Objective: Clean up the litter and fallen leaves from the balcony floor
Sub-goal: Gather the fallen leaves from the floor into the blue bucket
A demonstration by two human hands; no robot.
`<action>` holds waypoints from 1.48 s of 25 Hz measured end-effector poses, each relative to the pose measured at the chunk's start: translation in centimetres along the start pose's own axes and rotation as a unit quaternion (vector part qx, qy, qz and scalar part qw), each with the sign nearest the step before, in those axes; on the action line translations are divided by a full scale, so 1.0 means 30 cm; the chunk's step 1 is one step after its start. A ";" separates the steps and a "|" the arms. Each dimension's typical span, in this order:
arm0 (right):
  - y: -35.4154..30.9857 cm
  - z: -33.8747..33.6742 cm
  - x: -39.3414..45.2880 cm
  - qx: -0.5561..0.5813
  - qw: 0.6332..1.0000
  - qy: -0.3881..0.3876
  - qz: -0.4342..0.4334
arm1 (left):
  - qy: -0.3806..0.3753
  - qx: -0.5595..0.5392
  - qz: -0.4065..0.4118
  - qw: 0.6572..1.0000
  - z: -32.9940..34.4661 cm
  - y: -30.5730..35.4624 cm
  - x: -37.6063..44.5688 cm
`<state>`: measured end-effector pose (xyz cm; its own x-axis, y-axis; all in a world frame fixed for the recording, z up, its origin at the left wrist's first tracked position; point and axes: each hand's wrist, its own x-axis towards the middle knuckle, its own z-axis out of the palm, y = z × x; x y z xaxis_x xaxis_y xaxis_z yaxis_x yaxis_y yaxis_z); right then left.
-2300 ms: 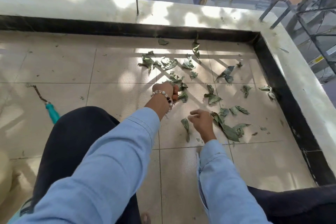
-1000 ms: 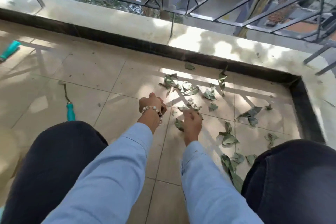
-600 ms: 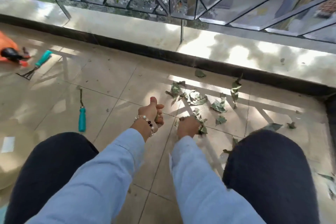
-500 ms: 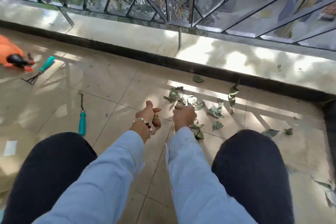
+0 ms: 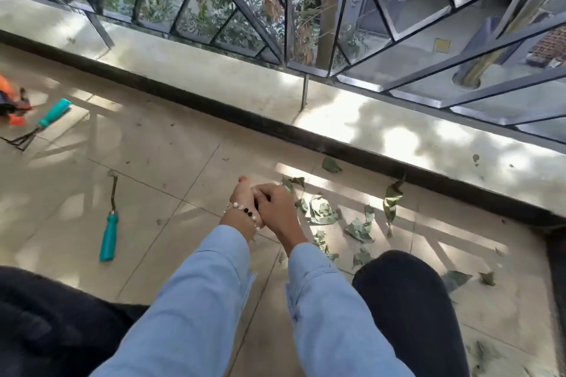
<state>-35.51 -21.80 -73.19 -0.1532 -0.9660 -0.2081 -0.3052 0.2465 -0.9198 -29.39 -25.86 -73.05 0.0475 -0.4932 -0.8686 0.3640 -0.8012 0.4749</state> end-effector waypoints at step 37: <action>0.184 -0.025 0.334 0.009 0.983 -0.133 0.129 | 0.010 0.009 0.027 1.000 -0.002 -0.010 0.340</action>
<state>-39.42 -30.05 -80.11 0.0279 -0.8586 -0.5118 -0.2710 0.4864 -0.8307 -28.96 -30.63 -82.08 0.0856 -0.5284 -0.8447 0.3432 -0.7803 0.5229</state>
